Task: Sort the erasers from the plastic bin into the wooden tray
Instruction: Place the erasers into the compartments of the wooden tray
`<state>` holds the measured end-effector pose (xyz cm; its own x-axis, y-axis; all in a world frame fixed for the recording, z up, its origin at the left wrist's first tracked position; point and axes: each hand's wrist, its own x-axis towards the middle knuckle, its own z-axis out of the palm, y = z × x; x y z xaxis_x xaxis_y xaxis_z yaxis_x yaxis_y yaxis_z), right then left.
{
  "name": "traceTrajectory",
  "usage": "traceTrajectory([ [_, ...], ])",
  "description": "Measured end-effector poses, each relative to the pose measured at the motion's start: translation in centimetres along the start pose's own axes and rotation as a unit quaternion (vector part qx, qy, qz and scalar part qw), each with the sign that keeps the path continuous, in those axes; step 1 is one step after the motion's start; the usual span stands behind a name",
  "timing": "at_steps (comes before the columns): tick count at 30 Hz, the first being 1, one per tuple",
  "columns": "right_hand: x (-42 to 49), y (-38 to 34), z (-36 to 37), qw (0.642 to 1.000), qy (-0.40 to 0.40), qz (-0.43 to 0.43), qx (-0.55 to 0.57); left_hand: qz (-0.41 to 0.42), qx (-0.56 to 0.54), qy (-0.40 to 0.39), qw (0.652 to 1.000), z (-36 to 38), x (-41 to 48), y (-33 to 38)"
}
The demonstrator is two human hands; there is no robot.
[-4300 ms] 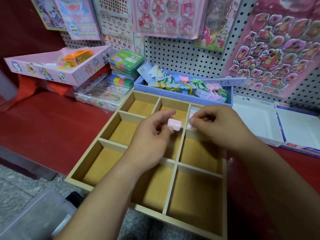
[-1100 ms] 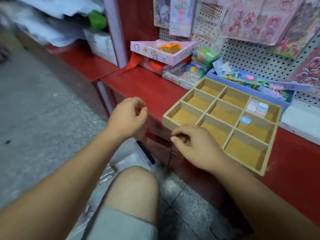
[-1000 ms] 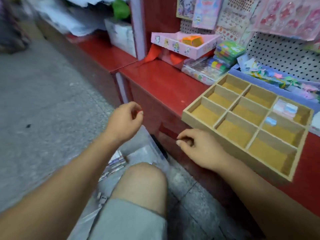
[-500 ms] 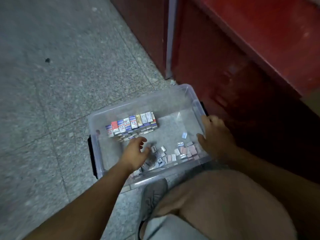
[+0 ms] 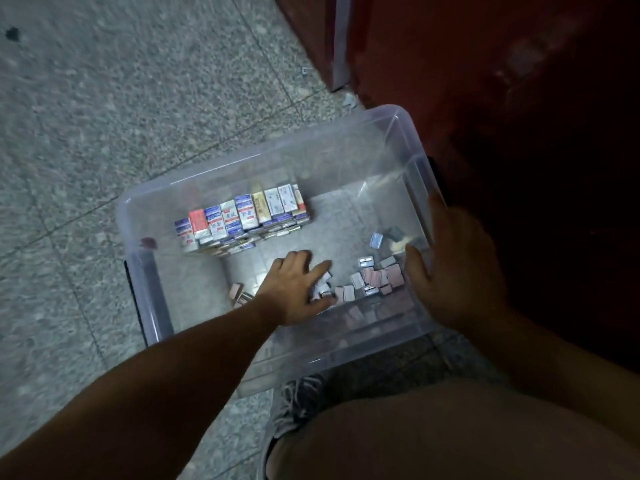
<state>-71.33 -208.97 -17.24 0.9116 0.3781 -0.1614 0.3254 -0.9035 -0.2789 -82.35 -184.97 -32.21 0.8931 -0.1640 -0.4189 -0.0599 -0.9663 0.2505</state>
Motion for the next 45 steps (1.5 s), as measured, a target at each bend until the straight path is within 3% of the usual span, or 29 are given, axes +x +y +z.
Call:
traceTrajectory([
  [7, 0.3, 0.4, 0.4, 1.000, 0.023, -0.010, 0.009, 0.064, 0.029, 0.008, 0.998, 1.4, 1.1, 0.9],
  [11, 0.1, 0.5, 0.6, 0.999, 0.033, -0.011, 0.015, 0.042, -0.001, -0.028, 0.999, 1.7, 1.1, 1.2],
  [17, 0.1, 0.6, 0.7, 0.999, 0.034, -0.015, 0.015, 0.006, -0.083, -0.014, 0.996, 2.0, 1.1, 1.6],
  [26, 0.0, 0.7, 0.7, 0.999, 0.027, -0.015, 0.023, 0.007, -0.078, -0.013, 0.997, 1.3, 0.8, 1.4],
  [35, -0.1, 0.6, 0.4, 0.999, 0.026, -0.019, 0.033, -0.029, -0.159, -0.071, 0.984, 0.3, 0.4, 2.5],
  [41, -0.1, 0.6, 0.3, 0.999, 0.017, -0.015, 0.036, -0.083, -0.166, -0.015, 0.983, -3.6, -0.3, 2.5],
  [45, -0.3, 0.5, 0.0, 0.999, -0.020, -0.011, 0.028, -0.122, -0.254, 0.038, 0.959, -7.6, -1.5, 2.6],
])
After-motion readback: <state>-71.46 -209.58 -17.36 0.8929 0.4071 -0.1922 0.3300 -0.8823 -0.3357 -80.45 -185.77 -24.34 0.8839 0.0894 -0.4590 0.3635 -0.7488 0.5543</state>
